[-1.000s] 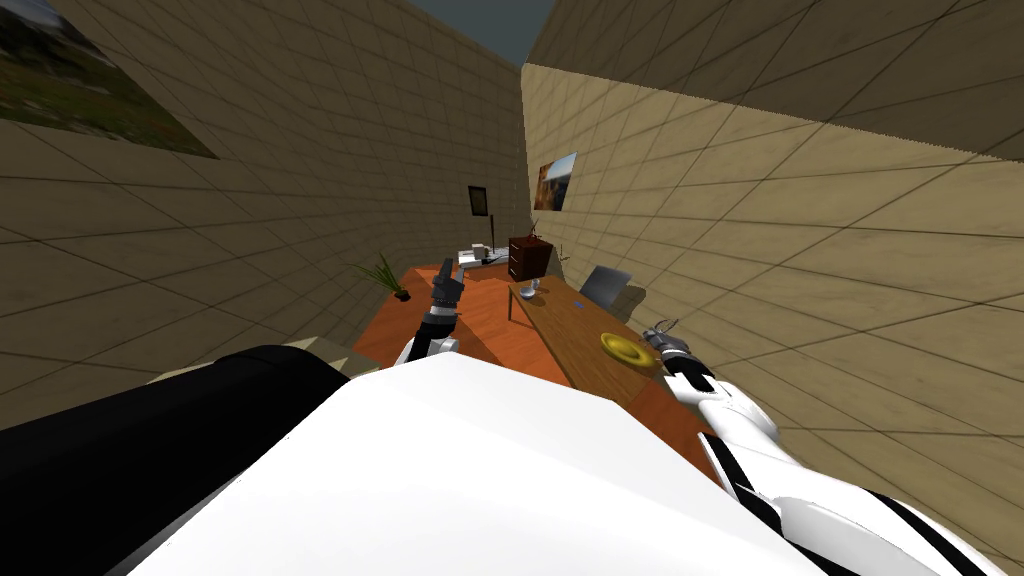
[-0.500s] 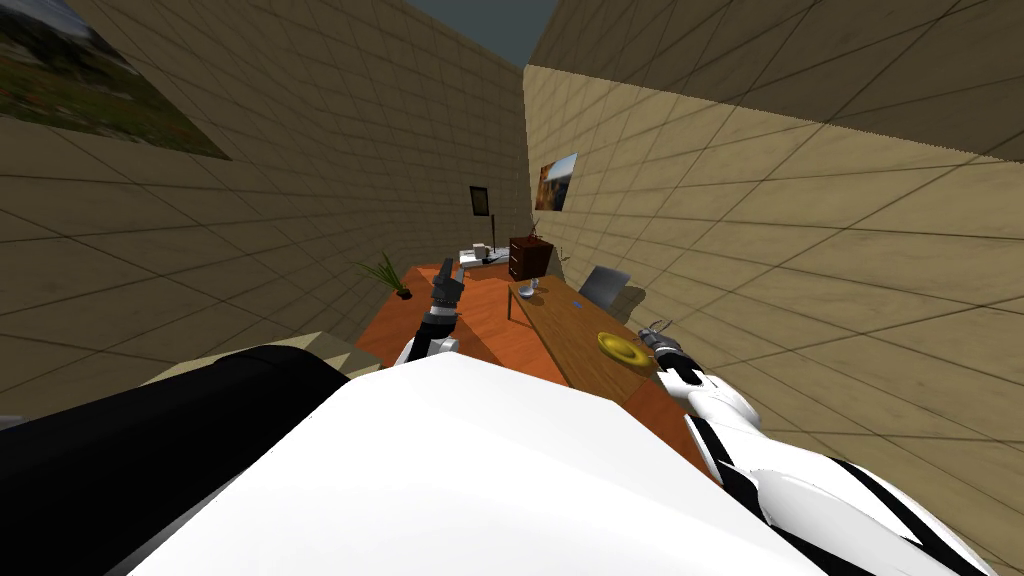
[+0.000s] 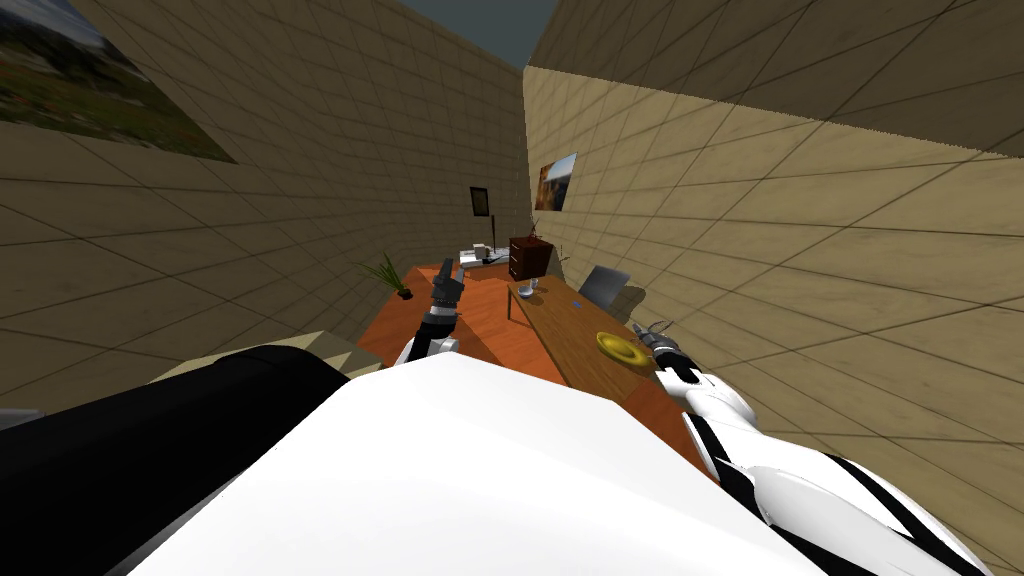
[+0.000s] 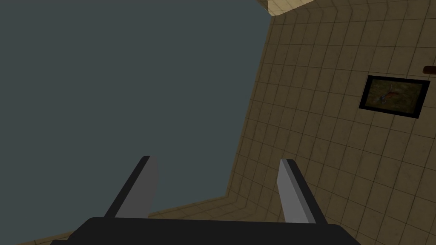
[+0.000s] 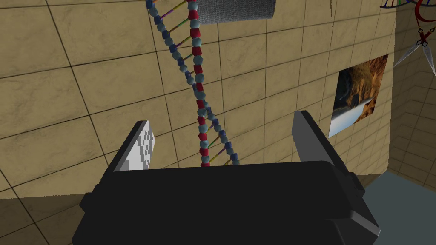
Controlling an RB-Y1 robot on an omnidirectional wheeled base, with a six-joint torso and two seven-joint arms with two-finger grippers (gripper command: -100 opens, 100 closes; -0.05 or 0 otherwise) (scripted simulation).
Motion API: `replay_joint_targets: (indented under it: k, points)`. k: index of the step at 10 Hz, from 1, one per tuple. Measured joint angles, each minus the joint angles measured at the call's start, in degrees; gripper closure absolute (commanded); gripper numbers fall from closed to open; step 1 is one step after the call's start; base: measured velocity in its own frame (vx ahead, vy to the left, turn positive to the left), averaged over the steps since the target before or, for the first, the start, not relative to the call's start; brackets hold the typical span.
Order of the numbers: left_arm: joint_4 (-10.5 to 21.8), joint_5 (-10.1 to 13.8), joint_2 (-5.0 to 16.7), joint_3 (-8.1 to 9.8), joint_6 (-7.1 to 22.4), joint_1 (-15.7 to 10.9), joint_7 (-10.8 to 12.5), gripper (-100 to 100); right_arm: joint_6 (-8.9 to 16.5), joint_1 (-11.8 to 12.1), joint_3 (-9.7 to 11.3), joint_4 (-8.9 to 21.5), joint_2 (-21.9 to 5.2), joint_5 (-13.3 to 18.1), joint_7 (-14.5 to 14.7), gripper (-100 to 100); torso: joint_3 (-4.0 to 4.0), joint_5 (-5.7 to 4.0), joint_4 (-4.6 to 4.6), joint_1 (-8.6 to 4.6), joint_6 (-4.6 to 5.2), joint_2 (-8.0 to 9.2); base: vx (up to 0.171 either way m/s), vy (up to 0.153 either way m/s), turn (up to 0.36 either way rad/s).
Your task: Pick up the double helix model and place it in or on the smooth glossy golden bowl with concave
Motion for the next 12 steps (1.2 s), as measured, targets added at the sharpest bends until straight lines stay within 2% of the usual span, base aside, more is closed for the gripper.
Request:
replay_joint_targets:
  k: [1,2,3,4,5,6,7,9,10,11,12]
  points:
    - [0.0,0.0,0.0,0.0,0.0,0.0,0.0,0,0.0,0.0,0.0,0.0,0.0,0.0,0.0,-100,0.0,0.0,0.0,0.01,0.0,0.0,0.0,0.0,0.0]
    - [0.0,0.0,0.0,0.0,0.0,0.0,0.0,0,0.0,0.0,0.0,0.0,0.0,0.0,0.0,0,0.0,0.0,0.0,0.01,0.0,0.0,0.0,0.0,0.0]
    - [0.0,0.0,0.0,0.0,0.0,0.0,0.0,0,0.0,0.0,0.0,0.0,0.0,0.0,0.0,-100,0.0,0.0,0.0,0.01,0.0,0.0,-0.109,-0.073,0.165]
    - [0.0,0.0,0.0,0.0,0.0,0.0,0.0,0,1.2,-1.1,-2.0,-1.0,2.0,-0.6,1.8,-100,0.14,-0.04,0.05,-0.18,-0.08,0.26,-0.126,-0.109,0.115]
    - [0.0,0.0,0.0,0.01,0.0,0.0,0.0,0,1.1,-2.8,-3.8,0.8,2.7,-0.8,3.8,-100,0.23,-0.04,0.11,-0.31,-0.02,0.37,-0.049,-0.083,-0.015]
    - [0.0,0.0,0.0,0.01,0.0,0.0,0.0,0,2.1,-2.2,-5.3,-1.3,2.8,-0.9,5.3,-100,0.16,-0.04,0.08,-0.28,0.01,0.25,0.001,-0.034,-0.023]
    - [0.0,0.0,0.0,0.0,0.0,0.0,0.0,0,3.2,-1.5,-6.0,-3.0,2.9,-1.0,6.8,-100,0.06,-0.02,0.04,-0.12,-0.01,0.08,0.014,-0.001,-0.004]
    - [0.0,0.0,0.0,0.0,0.0,0.0,0.0,0,2.5,-2.5,-6.1,-1.2,2.8,-0.9,7.9,-100,-0.02,0.03,0.01,0.07,-0.03,-0.05,-0.029,-0.037,0.077]
    - [0.0,0.0,0.0,0.0,0.0,0.0,0.0,0,3.4,-3.7,-7.7,-1.8,4.3,-1.4,9.2,-100,0.08,-0.01,0.04,-0.16,-0.1,0.14,-0.105,-0.104,0.121]
    - [0.0,0.0,0.0,0.01,0.0,0.0,0.0,0,3.9,-5.3,-9.5,-1.0,5.2,-1.6,11.0,-100,0.17,-0.04,0.08,-0.27,-0.03,0.28,-0.065,-0.066,0.003]
    - [0.0,0.0,0.0,0.01,0.0,0.0,0.0,0,4.7,-4.8,-11.2,-2.6,5.5,-1.7,12.5,-100,0.16,-0.04,0.08,-0.22,0.02,0.26,-0.022,-0.025,-0.027]
